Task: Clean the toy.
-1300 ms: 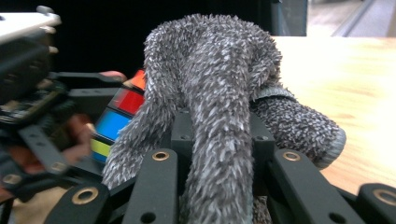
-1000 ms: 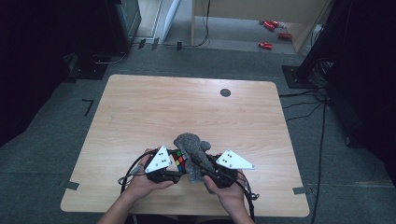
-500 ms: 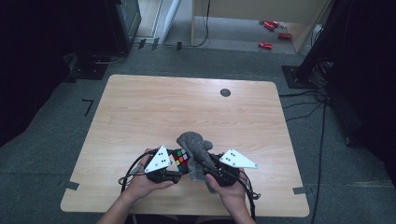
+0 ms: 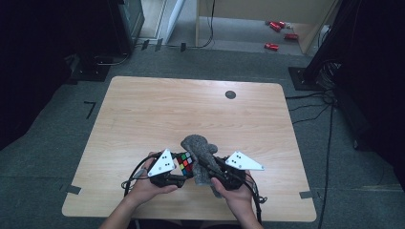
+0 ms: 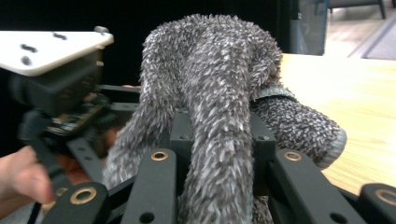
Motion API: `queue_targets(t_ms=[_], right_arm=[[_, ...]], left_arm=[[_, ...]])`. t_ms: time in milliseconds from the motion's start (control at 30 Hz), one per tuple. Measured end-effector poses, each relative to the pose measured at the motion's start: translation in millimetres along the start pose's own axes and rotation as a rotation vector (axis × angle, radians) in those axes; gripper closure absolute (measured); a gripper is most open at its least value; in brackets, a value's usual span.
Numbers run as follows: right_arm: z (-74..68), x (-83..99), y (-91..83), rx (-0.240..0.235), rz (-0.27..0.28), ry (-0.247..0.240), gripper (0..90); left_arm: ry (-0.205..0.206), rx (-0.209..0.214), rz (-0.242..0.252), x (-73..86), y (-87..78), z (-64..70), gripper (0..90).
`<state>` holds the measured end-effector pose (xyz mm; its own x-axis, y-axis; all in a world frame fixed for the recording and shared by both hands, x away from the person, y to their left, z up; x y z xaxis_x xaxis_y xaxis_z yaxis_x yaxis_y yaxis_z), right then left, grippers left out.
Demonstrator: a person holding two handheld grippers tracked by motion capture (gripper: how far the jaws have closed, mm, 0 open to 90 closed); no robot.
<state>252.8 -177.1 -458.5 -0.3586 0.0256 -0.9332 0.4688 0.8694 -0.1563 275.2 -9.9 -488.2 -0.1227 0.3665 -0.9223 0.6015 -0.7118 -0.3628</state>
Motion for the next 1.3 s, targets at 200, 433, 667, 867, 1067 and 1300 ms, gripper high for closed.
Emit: queue_targets(t_ms=[200, 433, 667, 867, 1067, 1300], right_arm=[[10.6, 3.1, -4.1, 0.059, -0.023, 0.021, 71.4], [-8.8, -3.4, 3.0, 0.006, -0.011, -0.037, 71.2], [21.9, 6.6, -8.4, 0.100, -0.035, 0.015, 72.9], [12.9, 16.3, 5.9, 0.001, -0.064, -0.003, 73.8], [4.7, 32.0, 21.4, -0.047, -0.166, -0.047, 74.4], [4.8, 23.5, 15.0, -0.027, -0.137, -0.097, 74.3]], left_arm=[[-0.014, 0.002, -0.003, 0.6, -0.1, -2.2, 34.3], [0.011, -0.006, -0.004, -0.3, -0.1, -0.1, 34.3], [-0.086, 0.009, 0.071, -7.0, -9.4, -13.2, 34.3], [-0.178, 0.037, 0.103, -9.3, -14.7, -22.1, 34.3], [-0.220, 0.050, 0.124, -12.0, -18.9, -26.7, 34.3], [-0.205, 0.062, 0.099, -9.4, -17.1, -27.2, 34.3]])
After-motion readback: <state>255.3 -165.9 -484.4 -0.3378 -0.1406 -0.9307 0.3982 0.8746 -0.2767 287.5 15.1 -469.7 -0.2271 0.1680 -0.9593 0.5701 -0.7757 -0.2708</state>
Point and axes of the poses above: each handheld gripper's, and its own axes: y roughly forward along the jaws, x roughly out of its underside, z roughly to its right, the point moved 5 cm from there along y, roughly forward along the jaws, and after that the axes turned 15 degrees about -x, right-handed, at the moved point
